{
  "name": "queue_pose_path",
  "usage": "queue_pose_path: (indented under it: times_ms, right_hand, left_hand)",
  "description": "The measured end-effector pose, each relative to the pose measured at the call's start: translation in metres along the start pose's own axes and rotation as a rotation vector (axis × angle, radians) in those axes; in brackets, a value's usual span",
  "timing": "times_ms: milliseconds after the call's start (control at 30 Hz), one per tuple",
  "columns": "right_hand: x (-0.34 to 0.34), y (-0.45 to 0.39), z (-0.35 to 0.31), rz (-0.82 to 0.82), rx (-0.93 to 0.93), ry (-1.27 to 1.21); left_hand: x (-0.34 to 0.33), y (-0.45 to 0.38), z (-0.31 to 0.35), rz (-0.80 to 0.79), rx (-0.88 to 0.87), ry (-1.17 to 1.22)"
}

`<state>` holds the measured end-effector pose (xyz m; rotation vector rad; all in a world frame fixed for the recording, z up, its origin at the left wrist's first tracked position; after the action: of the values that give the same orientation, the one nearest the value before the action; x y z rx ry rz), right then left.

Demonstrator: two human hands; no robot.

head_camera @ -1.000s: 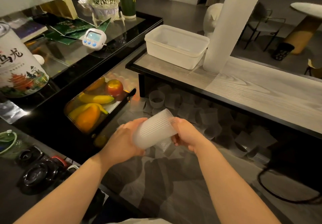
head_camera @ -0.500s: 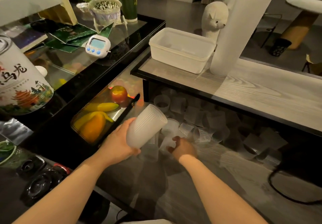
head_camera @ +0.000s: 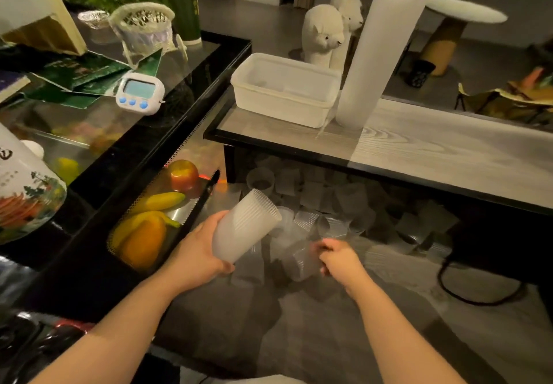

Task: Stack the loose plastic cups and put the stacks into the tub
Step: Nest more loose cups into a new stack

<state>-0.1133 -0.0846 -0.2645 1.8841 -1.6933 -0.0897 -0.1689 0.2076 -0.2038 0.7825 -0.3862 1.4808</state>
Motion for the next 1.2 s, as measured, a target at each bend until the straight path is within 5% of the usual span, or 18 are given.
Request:
queue_pose_path:
  times_ms: [133,233,767,900,1000,1100,1200]
  right_hand:
    - [0.041,0.029,-0.061,0.203,0.253,-0.31]
    - [0.037,0.044,-0.1,0.145,0.368,-0.414]
    - [-0.044,0.059,-0.151,-0.094,0.673,0.31]
    - [-0.034,0.035,-0.138,0.042,0.634,0.216]
    - [-0.031,-0.005,-0.093,0.217,0.444,0.557]
    - [-0.047,-0.033,-0.042,0.113,0.167,0.888]
    - [-0.068,-0.039,-0.02,0.017,0.187,0.97]
  left_hand:
    - [-0.007,-0.004,0.003,-0.036,-0.038,-0.004]
    - [-0.009,-0.005,0.008,-0.051,-0.077,-0.032]
    - [0.016,-0.008,0.008,0.007,-0.122,0.023]
    - [0.02,-0.012,0.009,0.009,-0.111,0.027]
    - [0.022,-0.015,0.007,0.013,-0.095,0.029]
    - [0.025,-0.012,0.002,0.021,-0.081,0.006]
    - [0.029,-0.009,-0.004,0.023,-0.066,0.008]
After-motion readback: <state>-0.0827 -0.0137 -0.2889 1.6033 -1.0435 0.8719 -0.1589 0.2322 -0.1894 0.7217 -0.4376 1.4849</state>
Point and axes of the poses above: each hand's wrist, its own y-axis away from the middle knuckle, its own x-axis out of the back of the hand, z = x × y, the point moved 6 cm from there along -y, towards the middle knuckle, and after that the axes turned 2 degrees about x, right-handed, at the moved point
